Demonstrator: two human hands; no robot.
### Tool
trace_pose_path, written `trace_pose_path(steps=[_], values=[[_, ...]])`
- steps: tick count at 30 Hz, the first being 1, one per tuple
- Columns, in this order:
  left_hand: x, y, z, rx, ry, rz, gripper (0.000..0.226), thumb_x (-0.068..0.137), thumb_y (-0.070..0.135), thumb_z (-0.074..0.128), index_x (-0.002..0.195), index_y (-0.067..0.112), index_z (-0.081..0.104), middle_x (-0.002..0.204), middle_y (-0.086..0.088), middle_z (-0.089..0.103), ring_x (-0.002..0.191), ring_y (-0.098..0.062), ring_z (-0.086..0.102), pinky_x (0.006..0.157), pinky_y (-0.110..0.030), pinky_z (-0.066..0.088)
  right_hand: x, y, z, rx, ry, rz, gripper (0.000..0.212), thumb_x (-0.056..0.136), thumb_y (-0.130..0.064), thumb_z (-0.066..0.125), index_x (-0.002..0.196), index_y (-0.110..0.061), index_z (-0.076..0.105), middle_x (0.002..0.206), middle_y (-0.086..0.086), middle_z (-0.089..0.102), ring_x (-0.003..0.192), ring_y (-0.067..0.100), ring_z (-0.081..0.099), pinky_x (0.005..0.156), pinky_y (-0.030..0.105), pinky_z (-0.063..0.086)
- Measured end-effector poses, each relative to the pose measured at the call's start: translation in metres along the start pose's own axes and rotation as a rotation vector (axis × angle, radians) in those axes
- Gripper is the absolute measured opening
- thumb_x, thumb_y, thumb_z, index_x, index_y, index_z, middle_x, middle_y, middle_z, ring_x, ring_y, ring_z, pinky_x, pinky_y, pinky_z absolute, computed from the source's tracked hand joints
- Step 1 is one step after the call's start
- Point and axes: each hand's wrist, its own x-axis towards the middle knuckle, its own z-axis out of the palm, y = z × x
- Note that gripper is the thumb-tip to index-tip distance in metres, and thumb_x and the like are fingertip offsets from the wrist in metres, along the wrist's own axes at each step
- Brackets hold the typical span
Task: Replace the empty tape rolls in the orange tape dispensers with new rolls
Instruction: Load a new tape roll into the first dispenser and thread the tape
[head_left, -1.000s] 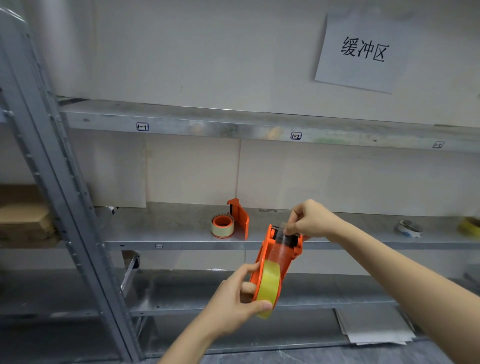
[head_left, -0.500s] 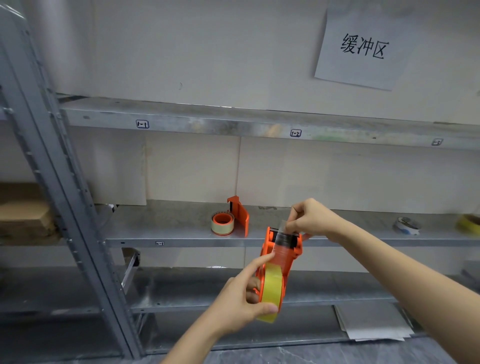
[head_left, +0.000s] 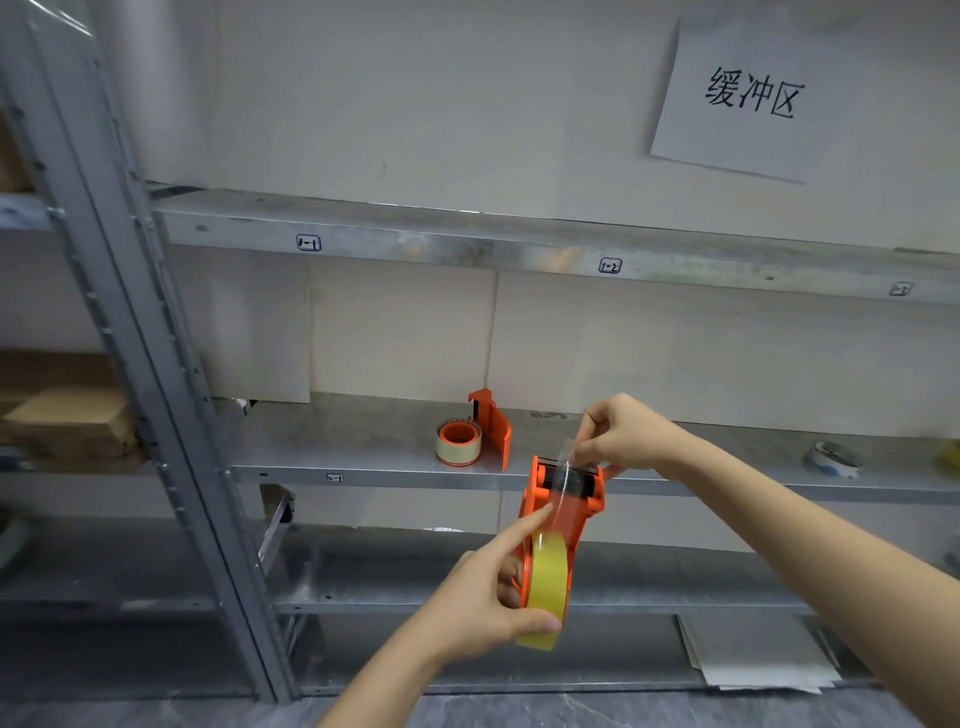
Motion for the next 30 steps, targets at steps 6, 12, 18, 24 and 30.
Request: trace_pose_path(steps=[6,12,18,24,30], values=[[-0.003,0.0,0.0,0.083,0.007,-0.018,0.097,0.069,0.025,0.083,0.13,0.071,0.023,0.105,-0.017,0.064,0.09,-0.033,0.065,0.083,-0.037,0.059,0.001,-0.004,0.005,-0.007,-0.024,-0.01,0.014,0.075,-0.001,0.065,0.066,-0.009,0.06,0.07,0.006,0.067,0.072,0.019,0.066,0.068,0.037,0.061],[-0.003,-0.002,-0.002,0.065,0.004,0.006,0.095,0.069,0.023,0.084,0.131,0.068,0.027,0.098,-0.016,0.064,0.075,-0.016,0.06,0.08,-0.034,0.059,0.001,-0.009,0.007,0.0,-0.043,-0.024,0.015,0.076,-0.002,0.066,0.065,-0.01,0.059,0.072,0.006,0.067,0.071,0.017,0.065,0.065,0.031,0.059],[0.001,-0.009,-0.002,0.027,0.009,-0.004,0.094,0.064,0.029,0.085,0.134,0.061,0.032,0.089,-0.006,0.066,0.072,-0.011,0.06,0.08,-0.034,0.059,0.002,-0.01,0.009,-0.014,-0.05,-0.033,0.015,0.076,-0.004,0.068,0.064,-0.011,0.06,0.072,0.005,0.066,0.073,0.018,0.064,0.059,0.027,0.057],[0.002,-0.011,-0.003,0.071,0.046,0.011,0.092,0.065,0.032,0.081,0.134,0.063,0.029,0.093,-0.011,0.061,0.079,-0.018,0.062,0.082,-0.033,0.058,0.006,-0.008,0.006,0.016,-0.045,-0.042,0.015,0.076,-0.013,0.074,0.067,-0.013,0.062,0.068,-0.001,0.066,0.069,0.011,0.063,0.056,0.025,0.052],[0.002,-0.009,-0.005,0.065,0.037,0.029,0.092,0.069,0.031,0.079,0.136,0.064,0.025,0.091,-0.016,0.063,0.075,-0.018,0.058,0.082,-0.037,0.057,0.011,-0.005,0.006,0.046,-0.058,-0.042,0.013,0.077,-0.014,0.074,0.07,-0.013,0.063,0.068,-0.003,0.068,0.066,0.01,0.062,0.052,0.022,0.051]])
